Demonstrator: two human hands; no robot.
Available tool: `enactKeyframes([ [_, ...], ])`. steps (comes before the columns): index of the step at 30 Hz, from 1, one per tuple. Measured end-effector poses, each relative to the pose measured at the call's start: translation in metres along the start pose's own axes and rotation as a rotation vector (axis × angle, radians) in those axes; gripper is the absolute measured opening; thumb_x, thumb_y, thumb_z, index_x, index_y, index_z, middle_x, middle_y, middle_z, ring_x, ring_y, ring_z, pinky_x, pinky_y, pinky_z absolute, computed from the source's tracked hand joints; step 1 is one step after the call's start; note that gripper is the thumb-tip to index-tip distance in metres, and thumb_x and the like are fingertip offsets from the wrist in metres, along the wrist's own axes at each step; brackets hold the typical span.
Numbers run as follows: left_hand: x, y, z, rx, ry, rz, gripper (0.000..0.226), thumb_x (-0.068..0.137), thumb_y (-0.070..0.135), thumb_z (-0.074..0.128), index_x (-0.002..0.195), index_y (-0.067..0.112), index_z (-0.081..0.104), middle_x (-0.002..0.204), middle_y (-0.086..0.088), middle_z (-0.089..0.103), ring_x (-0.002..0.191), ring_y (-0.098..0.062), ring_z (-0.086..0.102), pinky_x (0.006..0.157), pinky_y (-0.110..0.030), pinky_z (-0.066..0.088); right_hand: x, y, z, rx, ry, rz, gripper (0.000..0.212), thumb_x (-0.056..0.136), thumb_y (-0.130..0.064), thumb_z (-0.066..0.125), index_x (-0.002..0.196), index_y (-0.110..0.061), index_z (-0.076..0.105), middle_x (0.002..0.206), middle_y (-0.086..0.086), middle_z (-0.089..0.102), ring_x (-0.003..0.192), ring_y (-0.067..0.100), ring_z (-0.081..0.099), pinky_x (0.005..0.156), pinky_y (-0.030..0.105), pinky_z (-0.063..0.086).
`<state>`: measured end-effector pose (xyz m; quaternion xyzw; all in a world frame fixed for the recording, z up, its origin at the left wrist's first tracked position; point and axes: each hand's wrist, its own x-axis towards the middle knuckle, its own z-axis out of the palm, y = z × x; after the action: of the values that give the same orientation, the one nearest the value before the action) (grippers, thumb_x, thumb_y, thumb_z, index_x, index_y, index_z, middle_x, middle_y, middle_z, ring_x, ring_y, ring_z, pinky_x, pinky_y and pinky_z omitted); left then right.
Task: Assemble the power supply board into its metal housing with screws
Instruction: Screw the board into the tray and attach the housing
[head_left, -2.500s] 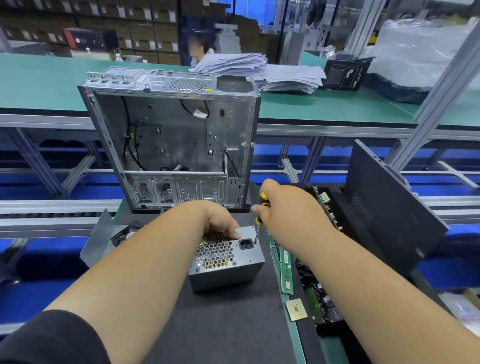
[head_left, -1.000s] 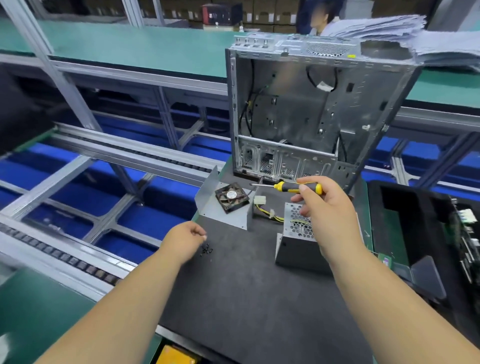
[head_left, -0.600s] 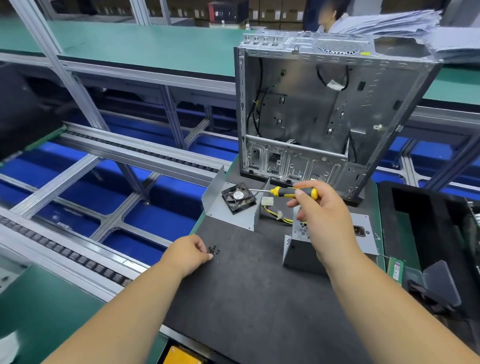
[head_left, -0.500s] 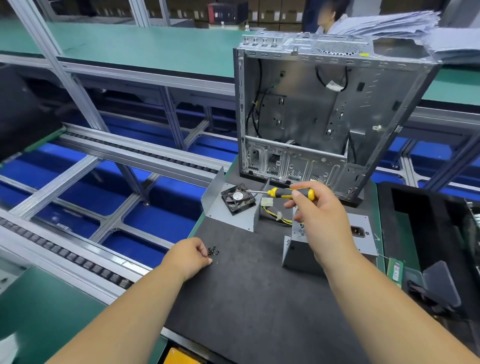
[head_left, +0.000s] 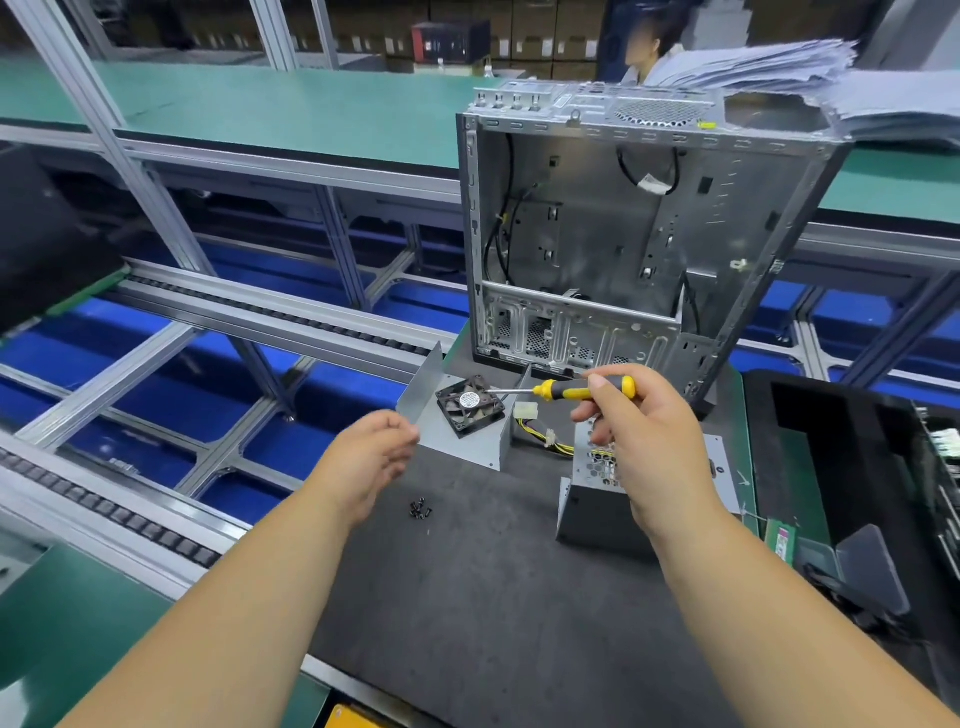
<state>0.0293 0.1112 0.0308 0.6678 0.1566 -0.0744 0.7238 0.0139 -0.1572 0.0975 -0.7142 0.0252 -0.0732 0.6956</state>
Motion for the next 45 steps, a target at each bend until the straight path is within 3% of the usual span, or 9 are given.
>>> enactKeyframes([
  [4, -0.010, 0.032, 0.030, -0.584, -0.194, -0.015, 0.008, 0.084, 0.009, 0.058, 0.080, 0.013, 0.052, 0.078, -0.003, 0.061, 0.065, -0.010, 0.055, 0.059, -0.019, 0.050, -0.005, -0.013, -0.006, 0.092, 0.026, -0.081, 0.013, 0.093, -0.031, 0.060, 0.090, -0.022, 0.068, 0.067, -0.001, 0.068, 0.056, 0.009, 0.053, 0.055, 0.017, 0.047],
  [7, -0.017, 0.037, 0.051, -0.719, -0.283, 0.012, 0.008, 0.082, 0.008, 0.055, 0.082, 0.013, 0.049, 0.080, -0.003, 0.059, 0.067, -0.010, 0.053, 0.060, -0.018, 0.050, -0.010, -0.025, -0.015, 0.160, 0.055, -0.142, 0.023, 0.092, -0.030, 0.056, 0.094, -0.010, 0.065, 0.072, 0.002, 0.070, 0.059, 0.011, 0.055, 0.055, 0.018, 0.047],
  [13, -0.025, 0.038, 0.084, -0.731, -0.330, -0.012, 0.012, 0.083, 0.008, 0.055, 0.094, 0.012, 0.059, 0.080, -0.002, 0.061, 0.067, -0.009, 0.056, 0.061, -0.017, 0.052, -0.022, -0.045, -0.034, 0.172, 0.056, -0.216, 0.022, 0.095, -0.025, 0.054, 0.094, -0.005, 0.064, 0.071, -0.003, 0.069, 0.061, 0.011, 0.057, 0.055, 0.018, 0.047],
  [17, -0.030, 0.038, 0.104, -0.703, -0.319, -0.029, 0.007, 0.082, 0.014, 0.058, 0.087, 0.013, 0.063, 0.075, -0.002, 0.059, 0.063, -0.008, 0.056, 0.059, -0.017, 0.052, -0.029, -0.050, -0.042, 0.137, 0.059, -0.241, 0.022, 0.095, -0.025, 0.053, 0.095, -0.006, 0.064, 0.065, -0.006, 0.067, 0.057, 0.005, 0.055, 0.050, 0.011, 0.042],
  [22, -0.035, 0.036, 0.121, -0.657, -0.334, -0.053, 0.007, 0.082, 0.018, 0.059, 0.087, 0.013, 0.062, 0.072, 0.001, 0.058, 0.060, -0.008, 0.053, 0.054, -0.018, 0.052, -0.033, -0.051, -0.052, 0.126, 0.073, -0.261, 0.017, 0.101, -0.015, 0.052, 0.096, -0.004, 0.064, 0.071, -0.003, 0.067, 0.063, 0.011, 0.057, 0.057, 0.018, 0.047],
  [29, -0.038, 0.038, 0.135, -0.628, -0.387, -0.052, 0.012, 0.082, 0.018, 0.060, 0.080, 0.014, 0.071, 0.071, 0.001, 0.059, 0.058, -0.008, 0.054, 0.055, -0.018, 0.052, -0.035, -0.050, -0.065, 0.107, 0.084, -0.272, 0.015, 0.100, -0.013, 0.053, 0.097, -0.002, 0.063, 0.068, -0.004, 0.065, 0.062, 0.008, 0.057, 0.057, 0.016, 0.047],
  [45, -0.034, 0.036, 0.152, -0.577, -0.454, -0.071, 0.014, 0.084, 0.016, 0.063, 0.080, 0.015, 0.076, 0.075, -0.001, 0.062, 0.060, -0.009, 0.057, 0.057, -0.018, 0.052, -0.036, -0.047, -0.085, 0.027, 0.114, -0.256, 0.020, 0.091, -0.038, 0.054, 0.091, -0.023, 0.067, 0.067, -0.001, 0.063, 0.064, 0.011, 0.058, 0.059, 0.021, 0.052],
])
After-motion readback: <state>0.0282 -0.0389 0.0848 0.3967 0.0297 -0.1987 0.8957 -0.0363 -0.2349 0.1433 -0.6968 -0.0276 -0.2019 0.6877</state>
